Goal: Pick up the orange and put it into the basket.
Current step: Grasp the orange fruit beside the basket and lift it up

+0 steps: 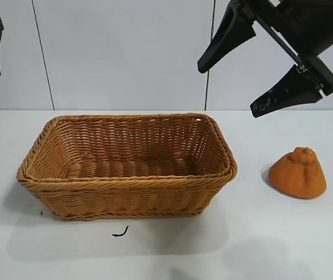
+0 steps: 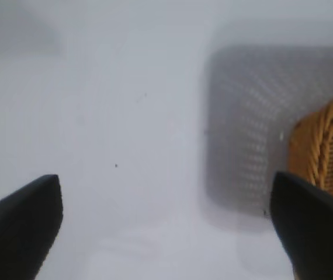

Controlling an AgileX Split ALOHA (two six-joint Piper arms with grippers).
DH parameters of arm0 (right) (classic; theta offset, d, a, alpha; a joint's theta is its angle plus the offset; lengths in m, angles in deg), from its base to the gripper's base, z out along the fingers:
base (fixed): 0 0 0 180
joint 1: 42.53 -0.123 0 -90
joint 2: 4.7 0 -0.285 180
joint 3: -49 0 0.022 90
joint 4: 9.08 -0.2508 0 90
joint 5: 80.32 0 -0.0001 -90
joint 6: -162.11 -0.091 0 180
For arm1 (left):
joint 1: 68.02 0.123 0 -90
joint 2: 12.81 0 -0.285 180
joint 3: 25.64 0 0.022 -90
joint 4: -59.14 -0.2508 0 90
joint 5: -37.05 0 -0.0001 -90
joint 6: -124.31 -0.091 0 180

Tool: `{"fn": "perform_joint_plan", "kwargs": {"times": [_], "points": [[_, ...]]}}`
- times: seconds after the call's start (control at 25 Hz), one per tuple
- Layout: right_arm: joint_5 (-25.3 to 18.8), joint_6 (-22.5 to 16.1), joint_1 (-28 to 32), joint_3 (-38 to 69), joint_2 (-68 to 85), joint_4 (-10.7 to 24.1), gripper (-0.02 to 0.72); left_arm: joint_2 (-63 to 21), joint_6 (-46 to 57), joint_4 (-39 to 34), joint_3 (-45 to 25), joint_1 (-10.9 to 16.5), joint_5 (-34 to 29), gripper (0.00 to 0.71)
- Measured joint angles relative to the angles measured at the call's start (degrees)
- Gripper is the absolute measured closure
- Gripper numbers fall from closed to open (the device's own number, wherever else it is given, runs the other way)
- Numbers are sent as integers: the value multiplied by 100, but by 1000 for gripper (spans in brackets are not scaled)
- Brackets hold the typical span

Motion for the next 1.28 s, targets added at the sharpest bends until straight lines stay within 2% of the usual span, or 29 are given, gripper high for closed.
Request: {"fn": "perform_joint_plan", "kwargs": {"times": [0.4, 0.64, 0.84, 1.04, 1.12, 1.24, 1.28], "points": [[0, 0, 0, 0, 0, 0, 55, -3631, -12, -80, -2710, 0, -11, 16], [0, 0, 0, 0, 0, 0, 55, -5439, -1, 71, -4103, 0, 549, 16], [0, 0, 0, 0, 0, 2, 55, -6721, 3, 221, -5000, 0, 762, 16], [-5, 0, 0, -7, 0, 99, 55, -7789, -13, 254, -5137, 0, 819, 15], [-56, -103, 0, -109, 0, 442, 55, -8100, -13, 258, -5137, 0, 824, 15], [-212, -538, 0, -445, 0, 1253, 55, -8557, -13, 258, -5149, 0, 824, 15], [-540, -1483, 71, -1017, -15, 2789, 55, -8939, -13, 258, -5149, 0, 830, 15]]}}
